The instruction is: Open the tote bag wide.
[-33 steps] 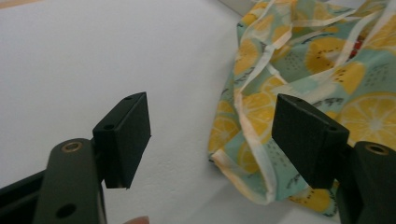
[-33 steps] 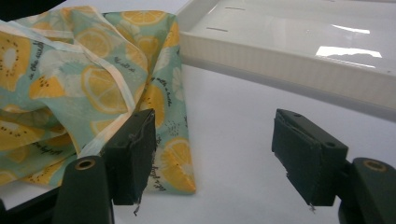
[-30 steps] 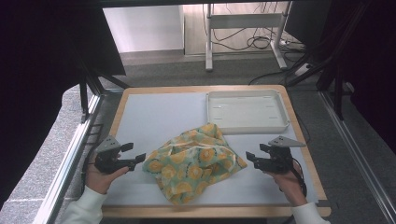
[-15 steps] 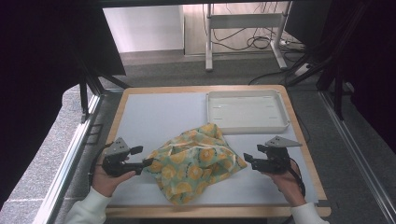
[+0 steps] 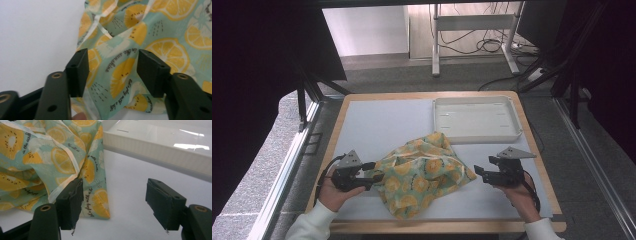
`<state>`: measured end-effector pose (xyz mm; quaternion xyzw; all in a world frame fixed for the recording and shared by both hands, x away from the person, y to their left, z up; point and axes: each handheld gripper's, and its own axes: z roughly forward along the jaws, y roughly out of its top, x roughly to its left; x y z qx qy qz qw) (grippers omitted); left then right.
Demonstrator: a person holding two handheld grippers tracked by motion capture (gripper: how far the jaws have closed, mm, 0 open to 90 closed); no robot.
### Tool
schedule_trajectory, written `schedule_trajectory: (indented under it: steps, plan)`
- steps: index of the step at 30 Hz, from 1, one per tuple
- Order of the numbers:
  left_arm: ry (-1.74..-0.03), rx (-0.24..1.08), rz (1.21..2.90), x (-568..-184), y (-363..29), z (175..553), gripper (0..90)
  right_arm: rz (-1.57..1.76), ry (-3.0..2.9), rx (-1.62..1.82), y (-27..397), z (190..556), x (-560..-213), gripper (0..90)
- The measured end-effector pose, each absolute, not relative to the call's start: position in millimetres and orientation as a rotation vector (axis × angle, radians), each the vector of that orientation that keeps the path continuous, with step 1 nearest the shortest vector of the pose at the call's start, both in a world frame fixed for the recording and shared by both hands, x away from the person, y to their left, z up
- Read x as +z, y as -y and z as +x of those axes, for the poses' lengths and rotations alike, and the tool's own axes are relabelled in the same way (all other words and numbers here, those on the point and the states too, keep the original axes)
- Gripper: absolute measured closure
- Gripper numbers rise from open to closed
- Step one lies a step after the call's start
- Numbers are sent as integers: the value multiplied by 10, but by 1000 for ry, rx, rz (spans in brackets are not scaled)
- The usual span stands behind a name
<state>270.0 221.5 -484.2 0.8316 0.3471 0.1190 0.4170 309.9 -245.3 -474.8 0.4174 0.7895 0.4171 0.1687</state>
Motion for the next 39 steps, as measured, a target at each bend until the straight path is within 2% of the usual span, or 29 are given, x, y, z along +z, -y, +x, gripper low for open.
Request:
schedule_trajectory:
  steps: [5,6,7,8,9,10,12,16,25,32,39]
  plan:
    - [-848,292,2113,-4864,-2186,2703,570,1188,-2247,1178,2452,3094,-4756,304]
    - [-846,288,2116,-4868,-2182,2704,636,1188,-2247,1176,2451,3094,-4759,304]
    - [-844,284,2120,-4872,-2179,2706,636,1188,-2247,1176,2451,3094,-4759,304]
    - [-842,281,2124,-4876,-2175,2708,704,1190,-2249,1172,2451,3094,-4763,304]
    - [-839,279,2126,-4880,-2172,2708,733,1190,-2251,1170,2451,3095,-4764,304]
    - [-835,273,2130,-4884,-2168,2711,733,1190,-2251,1170,2451,3095,-4764,304]
    - [-828,256,2137,-4896,-2159,2718,802,1190,-2252,1168,2451,3093,-4766,304]
    - [-815,248,2145,-4905,-2142,2717,872,1189,-2251,1178,2444,3083,-4752,304]
    - [-809,240,2108,-4860,-2196,2708,897,1150,-2258,1189,2382,3071,-4649,304]
    - [-799,234,2108,-4869,-2187,2716,899,1013,-2343,1172,2048,3061,-4406,298]
    - [-800,229,2111,-4877,-2175,2725,900,953,-2417,1150,1814,3101,-4408,297]
